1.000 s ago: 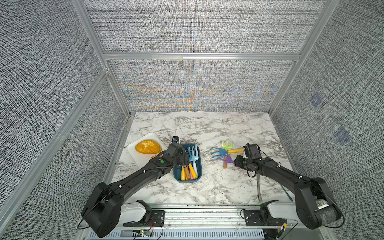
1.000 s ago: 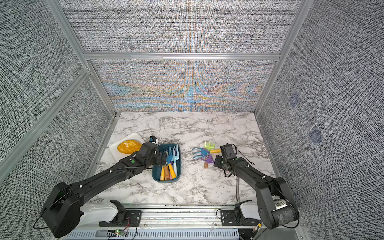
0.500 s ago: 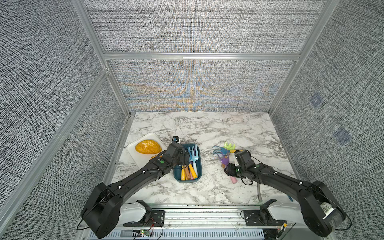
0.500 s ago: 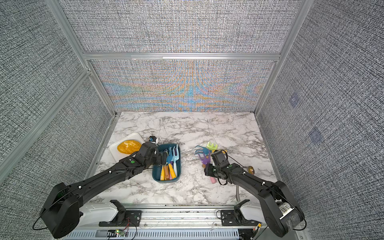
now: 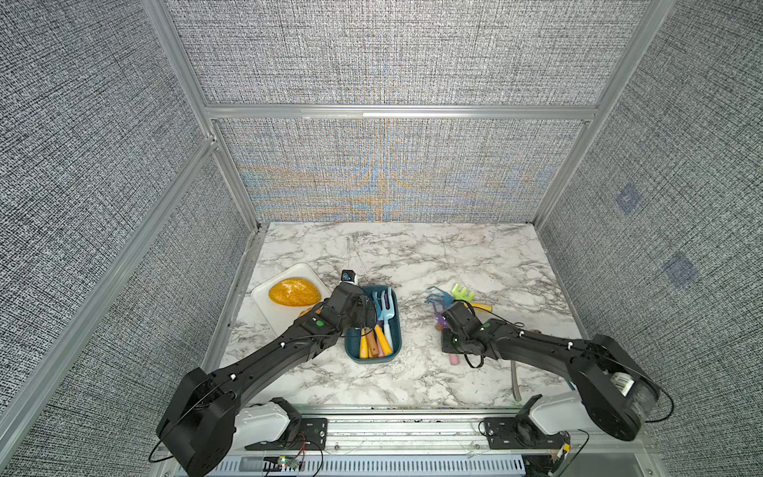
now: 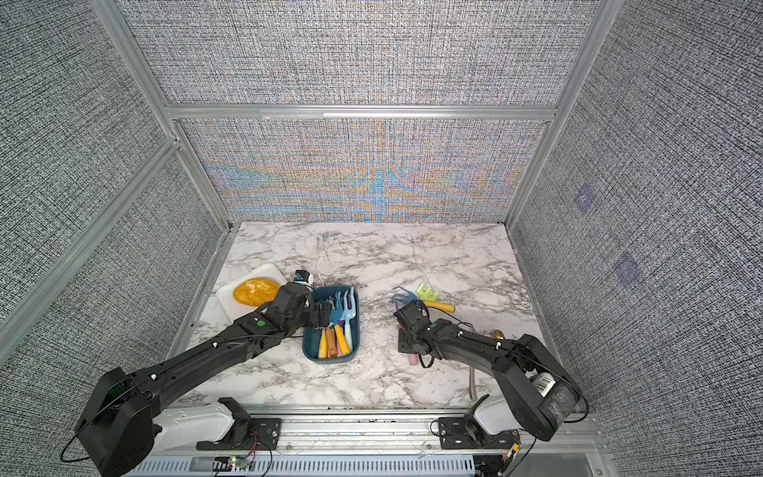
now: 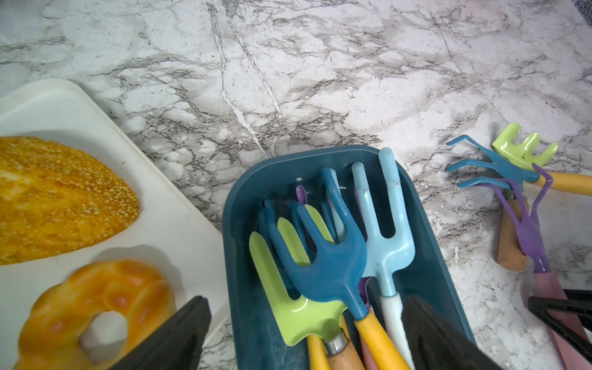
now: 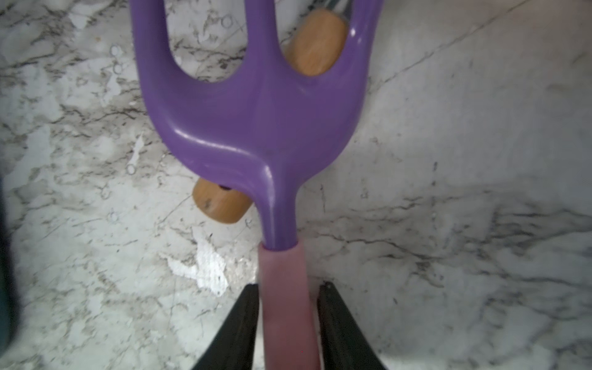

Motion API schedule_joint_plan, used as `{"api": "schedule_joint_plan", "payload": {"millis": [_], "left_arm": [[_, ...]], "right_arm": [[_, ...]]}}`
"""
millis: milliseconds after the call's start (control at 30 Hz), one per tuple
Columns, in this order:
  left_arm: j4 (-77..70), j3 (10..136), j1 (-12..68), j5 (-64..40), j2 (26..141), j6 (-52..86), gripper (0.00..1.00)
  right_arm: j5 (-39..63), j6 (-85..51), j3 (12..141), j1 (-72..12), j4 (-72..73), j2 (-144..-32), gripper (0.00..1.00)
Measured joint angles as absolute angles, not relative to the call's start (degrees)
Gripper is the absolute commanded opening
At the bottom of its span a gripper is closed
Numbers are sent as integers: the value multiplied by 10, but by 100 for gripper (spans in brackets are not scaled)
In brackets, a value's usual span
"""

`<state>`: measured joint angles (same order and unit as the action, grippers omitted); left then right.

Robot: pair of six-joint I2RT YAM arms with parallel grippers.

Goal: Put the rake into the storage box
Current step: Pick up the rake at the center of the board, then place the rake in the storage box.

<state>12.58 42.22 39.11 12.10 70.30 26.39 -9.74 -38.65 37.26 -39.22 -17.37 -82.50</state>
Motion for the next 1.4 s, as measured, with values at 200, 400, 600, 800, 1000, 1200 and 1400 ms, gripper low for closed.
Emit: {"api": "schedule_joint_plan", "payload": {"millis": [200,400,600,800,1000,1200,1400], "left_arm": [[126,417,392,129,685,264,98],[126,400,392,148,646,265,99],[127,377,392,189,589,273,99],[136,357,392,236,527,282,99],[149,339,392,268,470,288,99],[151,335,392,284,440,289,99],[151,334,392,290,422,290,99]], "right_arm": [[-124,-394,378,-399,-211,-794,7],[-122,-398,379,-404,-211,-721,0],[-51,-391,380,-414,-169,-674,0],[29,-401,422,-459,-107,-705,0],[60,-416,516,-519,-74,-794,0],[62,-423,594,-554,-72,-889,0],[62,-436,639,-576,-74,-953,0]]}}
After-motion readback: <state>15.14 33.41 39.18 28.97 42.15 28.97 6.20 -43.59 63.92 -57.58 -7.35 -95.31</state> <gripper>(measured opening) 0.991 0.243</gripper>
